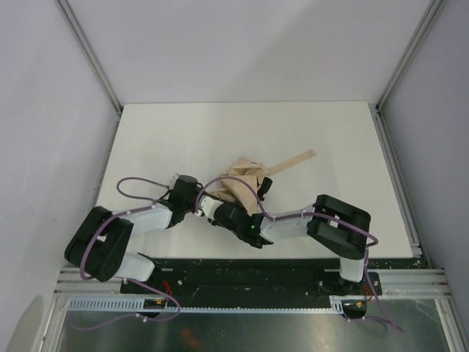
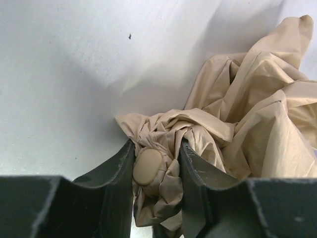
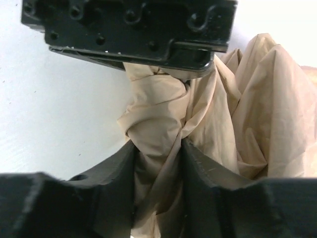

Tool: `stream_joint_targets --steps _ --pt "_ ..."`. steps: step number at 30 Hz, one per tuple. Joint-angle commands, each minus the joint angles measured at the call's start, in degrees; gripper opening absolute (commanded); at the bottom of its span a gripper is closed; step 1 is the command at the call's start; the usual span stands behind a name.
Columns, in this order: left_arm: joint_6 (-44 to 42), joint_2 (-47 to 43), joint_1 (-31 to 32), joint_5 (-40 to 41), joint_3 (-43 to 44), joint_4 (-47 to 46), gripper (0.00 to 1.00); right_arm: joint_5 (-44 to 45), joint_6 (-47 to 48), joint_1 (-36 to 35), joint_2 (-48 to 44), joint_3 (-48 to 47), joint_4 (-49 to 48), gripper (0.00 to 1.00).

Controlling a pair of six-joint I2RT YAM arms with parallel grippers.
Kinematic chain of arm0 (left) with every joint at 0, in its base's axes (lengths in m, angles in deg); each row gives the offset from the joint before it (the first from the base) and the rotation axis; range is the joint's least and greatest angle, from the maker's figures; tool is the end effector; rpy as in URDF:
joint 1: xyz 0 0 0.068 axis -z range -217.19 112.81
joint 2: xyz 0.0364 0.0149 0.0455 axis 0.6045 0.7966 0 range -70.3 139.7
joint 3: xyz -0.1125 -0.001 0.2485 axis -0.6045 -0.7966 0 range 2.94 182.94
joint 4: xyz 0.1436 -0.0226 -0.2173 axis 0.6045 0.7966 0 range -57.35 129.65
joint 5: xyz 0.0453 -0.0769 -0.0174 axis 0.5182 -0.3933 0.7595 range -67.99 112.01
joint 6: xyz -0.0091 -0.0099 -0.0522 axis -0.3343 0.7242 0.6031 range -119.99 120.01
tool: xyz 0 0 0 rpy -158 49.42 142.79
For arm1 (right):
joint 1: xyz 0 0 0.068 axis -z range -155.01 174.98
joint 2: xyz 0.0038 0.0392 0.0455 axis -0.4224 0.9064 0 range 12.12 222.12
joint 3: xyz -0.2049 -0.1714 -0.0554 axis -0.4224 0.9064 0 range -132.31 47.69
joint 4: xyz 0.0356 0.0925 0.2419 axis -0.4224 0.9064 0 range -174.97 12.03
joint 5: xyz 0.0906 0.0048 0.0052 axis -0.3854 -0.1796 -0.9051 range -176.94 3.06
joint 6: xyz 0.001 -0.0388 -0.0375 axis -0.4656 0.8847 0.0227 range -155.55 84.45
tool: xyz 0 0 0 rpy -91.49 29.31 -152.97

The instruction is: Put away the umbrella

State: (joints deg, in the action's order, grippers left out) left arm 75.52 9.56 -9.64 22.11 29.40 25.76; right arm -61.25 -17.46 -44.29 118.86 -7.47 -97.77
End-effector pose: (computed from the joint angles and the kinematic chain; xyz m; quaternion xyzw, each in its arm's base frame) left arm 0.2156 -0.1125 0.1329 -0.3777 0.8485 -0.2896 0.2311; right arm 0.1482 0.3480 0.1452 -0.5378 0.7022 0.0012 0.4667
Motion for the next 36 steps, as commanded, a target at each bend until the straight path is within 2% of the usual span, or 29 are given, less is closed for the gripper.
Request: stream_joint_targets --steps 1,6,10,11,12,16,17,20,23,28,32,36 --pt "-0.8 0.3 0.5 -5.8 1.0 8.4 0.0 -4.2 -5.9 3.7 7.0 2.3 5.1 0.35" --pt "-1.4 0.9 0.4 -7.2 2.5 9.3 0.0 -11.8 -11.3 5.8 8.7 2.8 10.3 0.05" --pt "-2.4 1.8 0.3 -7.5 4.1 9.8 0.0 -17.6 -13.3 5.6 9.2 3.5 12.2 0.0" --pt "-3.1 1.8 0.3 -7.3 4.5 10.0 0.04 -19.3 -13.9 5.8 9.0 3.7 12.4 0.0" --pt "-3.8 1.5 0.3 -6.9 4.9 10.2 0.11 -21.2 -14.6 6.1 8.7 3.8 12.4 0.0" --pt "-7.3 -2.0 -0.3 -4.6 5.3 10.3 0.65 -31.5 -17.2 8.5 7.7 4.8 11.6 0.0" --pt "-7.9 -3.6 -0.8 -4.1 4.9 10.3 0.75 -34.3 -18.3 9.3 7.7 5.0 11.2 0.0" --pt "-10.1 -9.0 -2.4 -2.5 2.9 10.3 0.94 -41.8 -21.1 12.0 7.7 6.4 9.0 0.0" --pt "-11.3 -16.1 -3.9 -0.8 -0.4 10.3 0.99 -48.1 -24.6 15.2 7.7 8.7 5.1 0.0" --pt "-10.1 -24.6 -7.3 -3.3 -6.1 10.3 0.99 -56.8 -29.0 19.8 9.3 11.0 -1.1 0.0" --pt "-6.7 -24.6 -7.9 -9.0 -7.5 10.0 1.0 -62.8 -32.3 23.9 11.1 11.1 -3.9 0.0" --pt "-1.4 -22.3 -7.4 -13.1 -7.5 7.9 0.99 -64.3 -33.2 25.4 11.3 11.1 -4.4 0.0"
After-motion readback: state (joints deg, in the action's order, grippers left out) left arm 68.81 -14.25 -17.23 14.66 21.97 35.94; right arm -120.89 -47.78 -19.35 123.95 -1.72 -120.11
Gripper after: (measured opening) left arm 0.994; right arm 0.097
